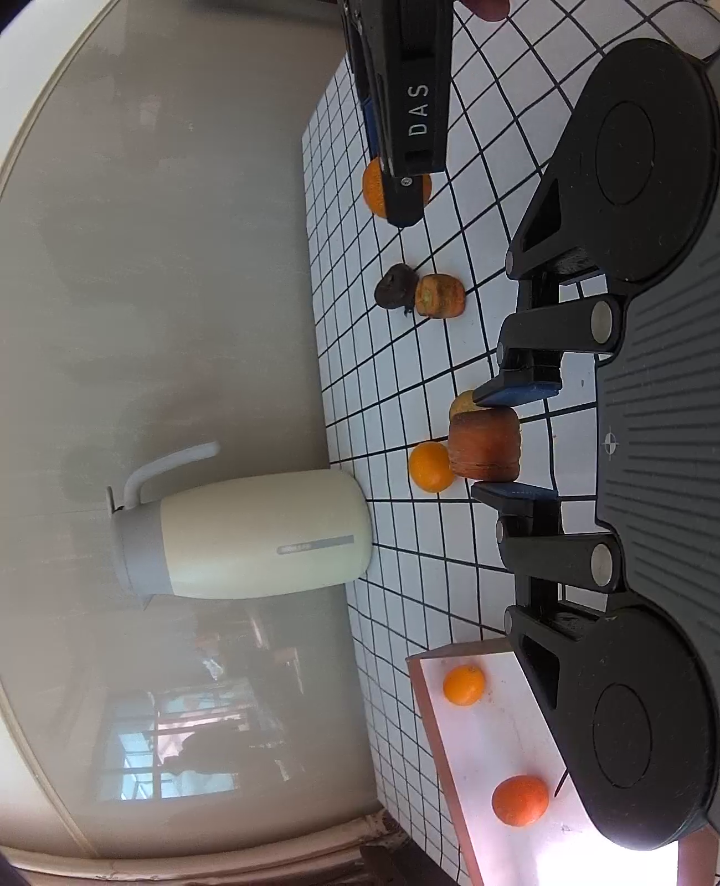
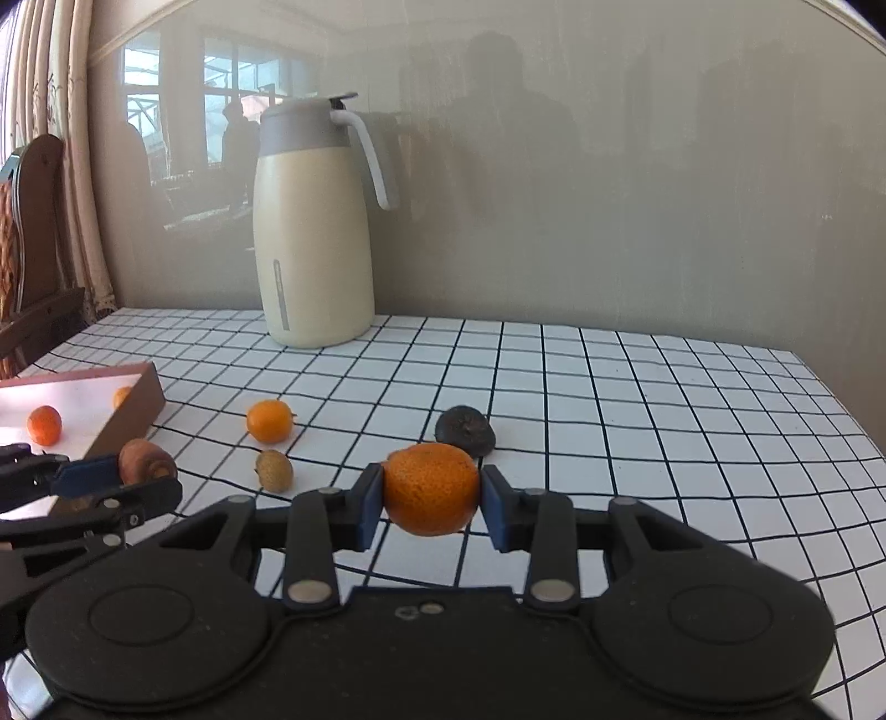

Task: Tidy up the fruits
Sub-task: 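Grasp another carrot piece with the left gripper while the right gripper grasps an orange, then carry the carrot piece with the left gripper while the right carries the orange over the tray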

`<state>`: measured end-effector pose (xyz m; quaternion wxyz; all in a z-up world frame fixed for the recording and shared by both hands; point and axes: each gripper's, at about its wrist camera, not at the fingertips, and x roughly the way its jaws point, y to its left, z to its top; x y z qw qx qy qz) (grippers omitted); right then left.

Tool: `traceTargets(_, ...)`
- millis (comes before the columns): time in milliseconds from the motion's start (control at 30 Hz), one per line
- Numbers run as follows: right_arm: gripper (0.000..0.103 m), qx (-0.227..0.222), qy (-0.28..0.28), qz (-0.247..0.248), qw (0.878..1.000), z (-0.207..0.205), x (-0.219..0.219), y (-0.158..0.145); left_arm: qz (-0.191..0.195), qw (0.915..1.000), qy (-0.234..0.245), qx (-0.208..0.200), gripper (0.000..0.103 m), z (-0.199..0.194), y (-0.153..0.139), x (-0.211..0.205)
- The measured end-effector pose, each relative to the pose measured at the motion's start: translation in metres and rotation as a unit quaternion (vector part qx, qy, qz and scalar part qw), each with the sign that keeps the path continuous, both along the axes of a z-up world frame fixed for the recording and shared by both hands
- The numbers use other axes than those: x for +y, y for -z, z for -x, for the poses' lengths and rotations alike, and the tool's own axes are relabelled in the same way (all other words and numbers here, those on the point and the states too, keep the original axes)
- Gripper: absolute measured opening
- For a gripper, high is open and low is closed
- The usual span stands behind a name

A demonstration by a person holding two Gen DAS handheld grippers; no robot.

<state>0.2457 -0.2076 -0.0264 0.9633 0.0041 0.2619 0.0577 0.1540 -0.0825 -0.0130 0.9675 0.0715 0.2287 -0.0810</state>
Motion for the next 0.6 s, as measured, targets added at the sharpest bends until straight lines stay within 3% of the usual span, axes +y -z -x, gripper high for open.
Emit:
traceTargets(333, 0.029, -0.023, -0.022, 0.012, 0.999, 0.018, 0.026, -0.016, 0.007, 0.9993, -0.018, -0.031, 0.029, 0.029, -0.028, 0.036)
traceTargets(600, 0.029, -0.032, -0.04, 0.01, 0.999, 0.024, 0.045, -0.021, 0.009, 0.9983, -0.043, -0.037, 0.029, 0.04, -0.032, 0.065)
